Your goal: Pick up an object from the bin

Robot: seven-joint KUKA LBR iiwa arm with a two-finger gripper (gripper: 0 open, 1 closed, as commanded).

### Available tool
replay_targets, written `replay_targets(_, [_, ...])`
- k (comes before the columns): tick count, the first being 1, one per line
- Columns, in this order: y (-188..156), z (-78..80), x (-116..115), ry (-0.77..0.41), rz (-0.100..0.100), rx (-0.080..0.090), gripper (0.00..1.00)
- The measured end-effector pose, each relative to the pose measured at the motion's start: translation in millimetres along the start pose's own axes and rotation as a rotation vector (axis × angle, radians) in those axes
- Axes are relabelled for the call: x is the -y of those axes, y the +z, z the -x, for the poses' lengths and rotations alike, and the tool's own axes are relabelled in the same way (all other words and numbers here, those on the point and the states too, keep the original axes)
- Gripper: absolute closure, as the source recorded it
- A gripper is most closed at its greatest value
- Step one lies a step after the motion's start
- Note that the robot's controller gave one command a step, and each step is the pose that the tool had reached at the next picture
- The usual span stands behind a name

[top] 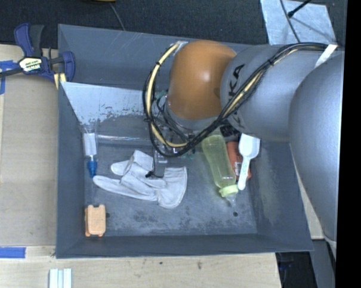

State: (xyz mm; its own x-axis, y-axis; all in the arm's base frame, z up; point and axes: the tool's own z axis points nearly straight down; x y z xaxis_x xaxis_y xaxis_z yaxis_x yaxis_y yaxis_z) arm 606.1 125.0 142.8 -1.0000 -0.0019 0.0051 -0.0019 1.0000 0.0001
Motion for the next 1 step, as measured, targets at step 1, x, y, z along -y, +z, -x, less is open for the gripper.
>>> replay_targets(1, [-5.1, 1.7, 0.5, 0.002, 0.001, 0.008, 0.00])
